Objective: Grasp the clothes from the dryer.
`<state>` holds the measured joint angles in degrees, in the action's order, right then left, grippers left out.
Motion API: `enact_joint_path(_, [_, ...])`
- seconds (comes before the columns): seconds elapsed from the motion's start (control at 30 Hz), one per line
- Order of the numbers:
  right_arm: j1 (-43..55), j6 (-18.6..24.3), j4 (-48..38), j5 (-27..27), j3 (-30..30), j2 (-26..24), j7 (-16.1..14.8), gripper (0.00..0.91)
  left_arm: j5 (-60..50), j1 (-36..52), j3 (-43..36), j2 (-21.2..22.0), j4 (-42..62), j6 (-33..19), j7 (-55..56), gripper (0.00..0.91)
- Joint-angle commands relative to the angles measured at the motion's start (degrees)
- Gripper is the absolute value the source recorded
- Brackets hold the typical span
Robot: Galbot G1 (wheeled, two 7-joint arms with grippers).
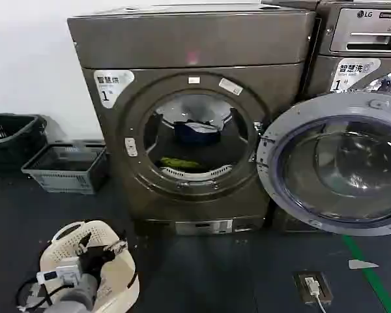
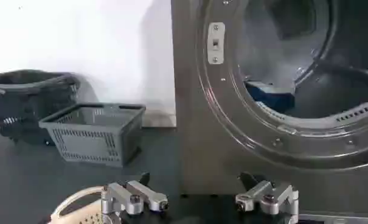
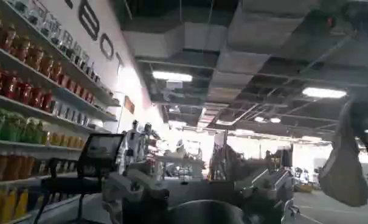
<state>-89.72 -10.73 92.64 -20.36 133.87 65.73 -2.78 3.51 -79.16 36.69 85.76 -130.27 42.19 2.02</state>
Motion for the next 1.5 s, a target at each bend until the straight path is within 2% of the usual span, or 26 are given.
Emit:
enact_joint_path(0.03, [0.1,1.6,-0.1,-0.2,-0.1,0.0,1.2,0.907,-0.1,0.0,0.0,0.0,-0.1,2.8,-0.1,0.907])
enact_joint_path(0.23, [0.1,2.6,-0.7,0.0,-0.6,0.0,1.9,0.907,-0.2,-0.2,-0.1,-0.1,-0.1,2.8,-0.1,0.907])
enact_joint_path(0.6, [0.4,1.6,-0.4,-0.4,-1.0,-0.3,3.6,0.907,-0.2,0.1,-0.3,-0.3,-0.1,2.8,-0.1,0.907])
enact_joint_path(1.5, [0.0,1.3,-0.4,-1.8,-0.8,-0.2,4.2,0.907,-0.3,0.0,-0.5,-0.1,-0.4,2.8,-0.2,0.907])
